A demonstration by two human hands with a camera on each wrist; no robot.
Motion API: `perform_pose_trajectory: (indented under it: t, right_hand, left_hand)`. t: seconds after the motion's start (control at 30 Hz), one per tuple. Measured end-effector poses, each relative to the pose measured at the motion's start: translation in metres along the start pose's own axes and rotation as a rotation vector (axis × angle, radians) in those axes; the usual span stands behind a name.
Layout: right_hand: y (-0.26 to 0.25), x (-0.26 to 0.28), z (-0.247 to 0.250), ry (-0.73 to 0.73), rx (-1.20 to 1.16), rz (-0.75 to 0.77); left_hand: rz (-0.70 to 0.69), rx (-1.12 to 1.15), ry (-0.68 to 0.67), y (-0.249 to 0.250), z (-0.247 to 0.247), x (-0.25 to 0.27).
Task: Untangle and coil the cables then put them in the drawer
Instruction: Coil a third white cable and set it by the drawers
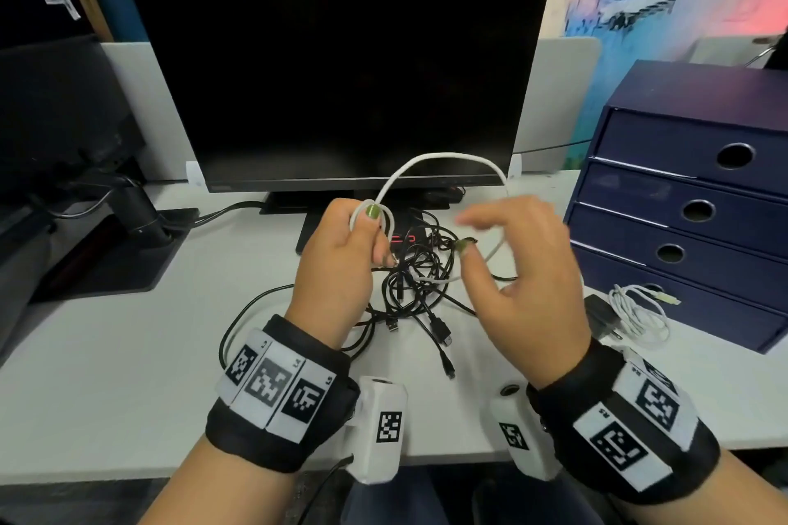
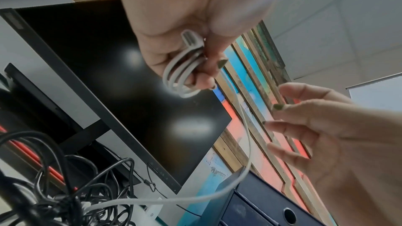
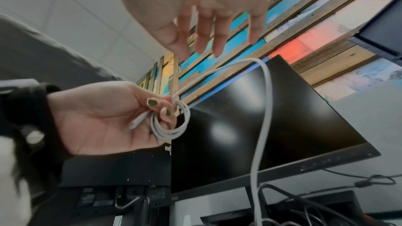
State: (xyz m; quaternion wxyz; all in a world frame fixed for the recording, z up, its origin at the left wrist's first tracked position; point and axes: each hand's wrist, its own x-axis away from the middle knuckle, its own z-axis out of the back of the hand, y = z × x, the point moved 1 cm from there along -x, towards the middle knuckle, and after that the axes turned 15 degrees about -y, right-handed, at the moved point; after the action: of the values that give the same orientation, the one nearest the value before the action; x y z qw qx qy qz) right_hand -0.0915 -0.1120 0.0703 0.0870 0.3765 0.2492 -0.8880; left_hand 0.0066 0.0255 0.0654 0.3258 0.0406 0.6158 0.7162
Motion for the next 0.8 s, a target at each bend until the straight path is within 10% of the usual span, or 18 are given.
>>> perform_pose_trajectory:
  t: [0.1,0.43,0.57,0.8]
  right_hand:
    - [0.003,-0.011,0.004,0.101,0.035,-0.124]
    - [0.013,-0.006,-0.023,-0.457,-0.282,-0.425]
    - [0.009,0.007,-0.035,-0.717,-0.441,-0.524]
    - [0.006,0.009,-0.022,-0.612,-0.358,-0.376]
  left_hand:
    - [-0.04,-0.019,-0.091,0.007,-0.006,0.004]
    - [-0.041,0.668,-0.239,0.03,-0.019,0.009]
    - [-0.078,0.532,-0.21,0.027,-0.018,0.006]
    - [-0.131,0.081,-0.181,0.017,-0.019,0.008]
